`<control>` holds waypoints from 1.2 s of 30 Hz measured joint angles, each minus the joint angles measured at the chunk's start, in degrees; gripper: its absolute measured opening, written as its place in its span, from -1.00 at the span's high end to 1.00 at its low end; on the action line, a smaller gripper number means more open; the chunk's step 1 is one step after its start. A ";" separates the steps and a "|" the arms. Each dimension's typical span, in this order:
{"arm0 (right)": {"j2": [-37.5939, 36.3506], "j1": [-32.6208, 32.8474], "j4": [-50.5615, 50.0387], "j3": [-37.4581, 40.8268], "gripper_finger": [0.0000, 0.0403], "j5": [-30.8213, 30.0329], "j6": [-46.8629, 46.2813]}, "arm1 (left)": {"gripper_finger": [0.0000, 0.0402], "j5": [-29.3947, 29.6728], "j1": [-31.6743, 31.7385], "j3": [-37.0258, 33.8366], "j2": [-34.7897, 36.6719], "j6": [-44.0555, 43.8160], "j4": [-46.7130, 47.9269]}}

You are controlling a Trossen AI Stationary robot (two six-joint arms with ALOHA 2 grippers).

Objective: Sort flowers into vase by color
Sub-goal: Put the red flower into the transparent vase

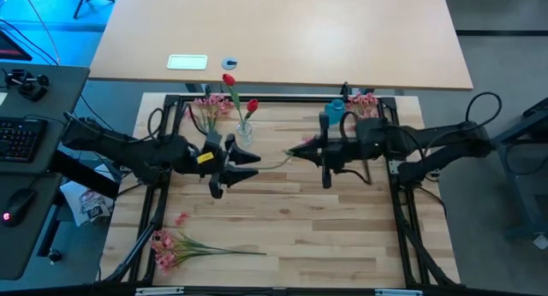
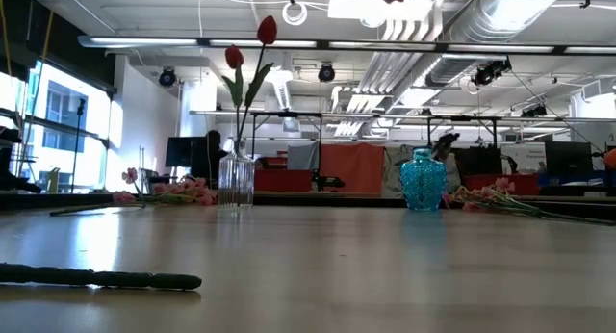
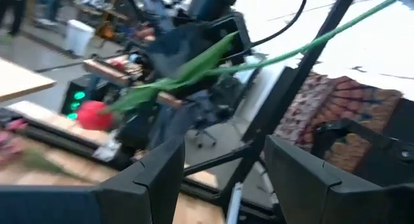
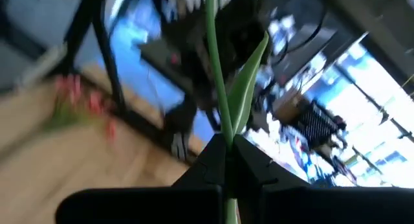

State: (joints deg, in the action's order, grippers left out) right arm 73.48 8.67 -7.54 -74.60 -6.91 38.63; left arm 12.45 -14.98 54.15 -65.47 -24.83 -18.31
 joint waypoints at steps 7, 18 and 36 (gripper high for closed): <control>4.69 -0.03 -13.35 -13.24 1.00 -0.25 6.84 | -0.01 -3.26 0.00 0.00 0.52 -0.05 -0.27; 9.10 0.85 -14.99 -20.31 1.00 3.82 11.81 | -0.01 2.41 0.00 0.07 4.81 16.44 5.29; 12.10 0.69 -11.83 -20.32 1.00 10.00 5.74 | -0.01 8.95 -3.77 0.07 2.84 68.79 4.38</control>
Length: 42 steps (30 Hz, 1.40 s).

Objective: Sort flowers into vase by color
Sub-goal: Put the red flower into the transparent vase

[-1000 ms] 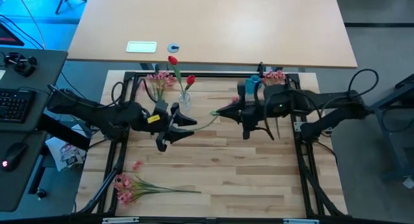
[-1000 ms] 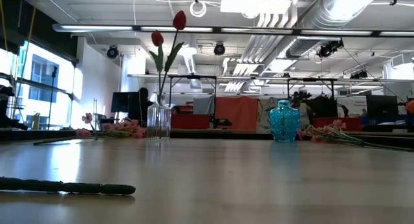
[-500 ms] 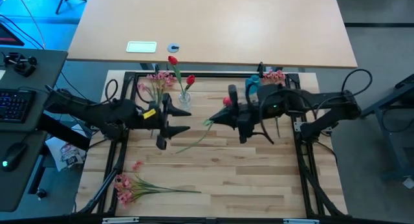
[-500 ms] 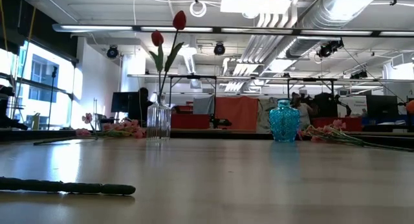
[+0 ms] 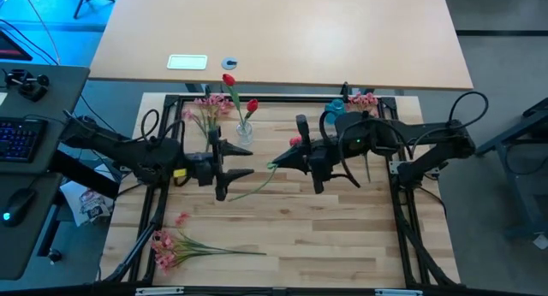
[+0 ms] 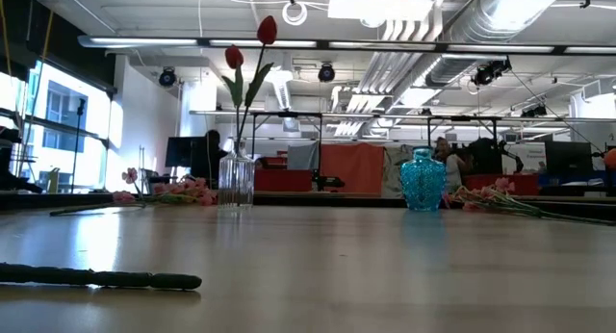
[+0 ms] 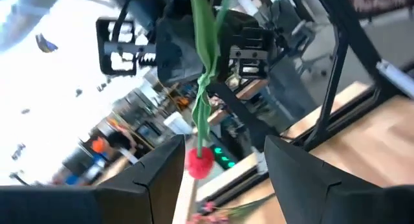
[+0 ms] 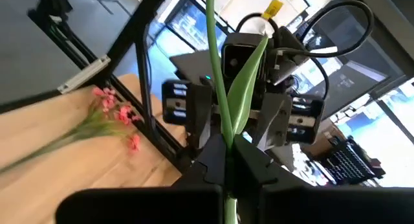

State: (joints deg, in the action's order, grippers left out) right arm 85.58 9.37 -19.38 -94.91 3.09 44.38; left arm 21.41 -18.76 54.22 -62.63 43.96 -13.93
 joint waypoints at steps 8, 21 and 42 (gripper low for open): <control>2.60 -0.39 4.11 0.00 1.00 1.17 -2.00 | -0.01 0.91 -1.69 0.00 0.00 3.39 -1.01; 2.80 -0.35 11.98 0.07 1.00 0.11 -16.91 | -0.01 20.25 -2.72 0.00 1.93 -28.31 4.04; 1.84 -5.21 1.99 0.17 1.00 -14.09 -109.43 | -0.01 19.73 -7.79 -0.02 -3.21 39.40 3.23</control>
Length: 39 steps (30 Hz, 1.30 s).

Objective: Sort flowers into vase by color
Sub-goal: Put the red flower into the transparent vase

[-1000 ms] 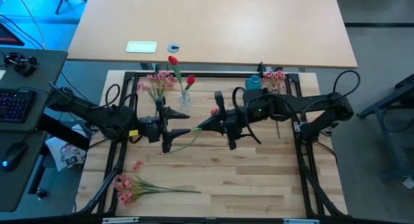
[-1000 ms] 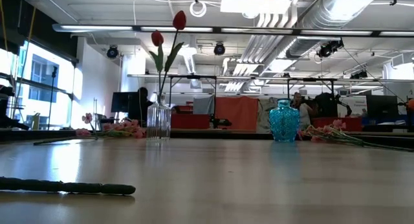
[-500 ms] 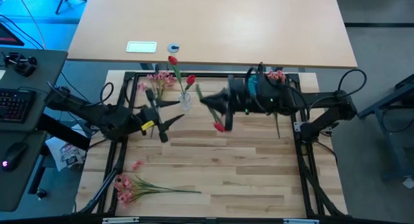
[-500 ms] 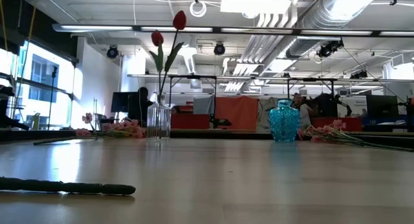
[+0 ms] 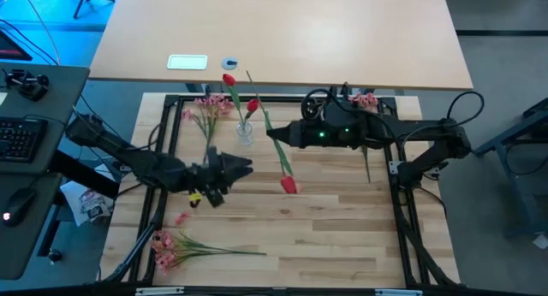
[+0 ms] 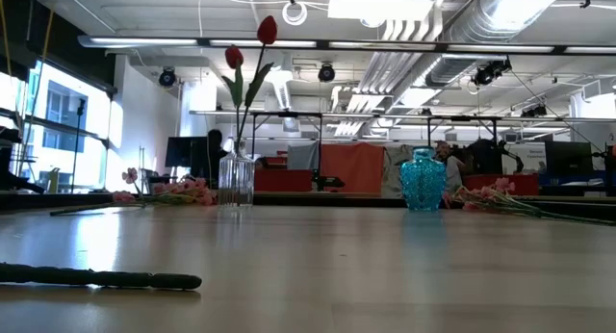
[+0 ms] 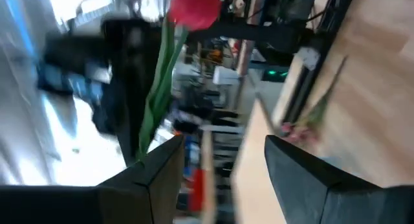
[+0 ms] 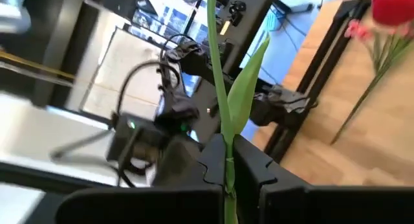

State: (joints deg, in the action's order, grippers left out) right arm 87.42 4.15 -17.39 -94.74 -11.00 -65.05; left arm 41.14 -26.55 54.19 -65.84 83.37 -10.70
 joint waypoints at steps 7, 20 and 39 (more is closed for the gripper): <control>3.41 1.48 3.04 0.00 1.00 0.30 -7.59 | -0.01 -0.87 0.79 0.61 -3.95 8.97 -9.71; 7.32 2.66 9.09 0.02 1.00 1.11 -11.55 | -0.01 -5.57 1.94 0.59 -4.28 9.91 -10.61; 7.47 2.23 6.04 0.02 1.00 0.97 -12.12 | 0.40 -7.01 4.20 0.55 -6.50 13.77 -11.96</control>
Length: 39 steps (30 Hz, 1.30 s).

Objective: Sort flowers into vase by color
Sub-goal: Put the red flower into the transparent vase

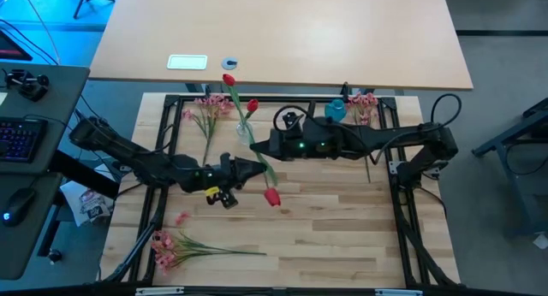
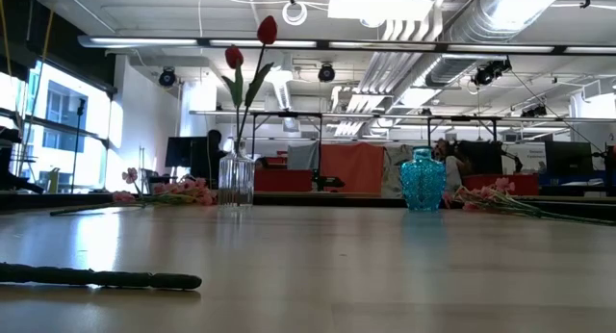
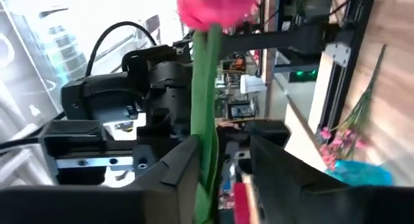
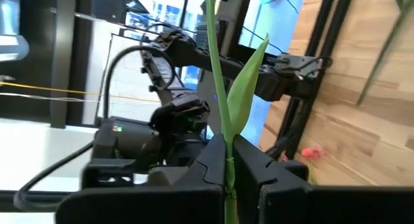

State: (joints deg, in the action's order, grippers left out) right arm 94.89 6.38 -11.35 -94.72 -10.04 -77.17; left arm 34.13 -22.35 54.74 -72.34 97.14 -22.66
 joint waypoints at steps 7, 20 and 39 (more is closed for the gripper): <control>0.00 -0.42 0.83 0.00 1.00 0.25 -0.89 | 0.50 0.86 -0.25 -0.04 0.79 1.51 -2.26; 0.00 -0.79 0.69 0.00 1.00 1.66 -1.90 | 0.61 0.66 1.73 -0.04 0.79 0.64 -2.24; -0.28 -2.41 2.65 -0.13 0.12 2.05 -1.68 | 0.99 2.98 1.70 0.00 0.79 -3.50 -2.02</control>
State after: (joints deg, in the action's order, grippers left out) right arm 94.61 3.97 -8.70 -94.85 -7.99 -78.85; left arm 37.10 -20.64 54.74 -71.55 93.65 -24.69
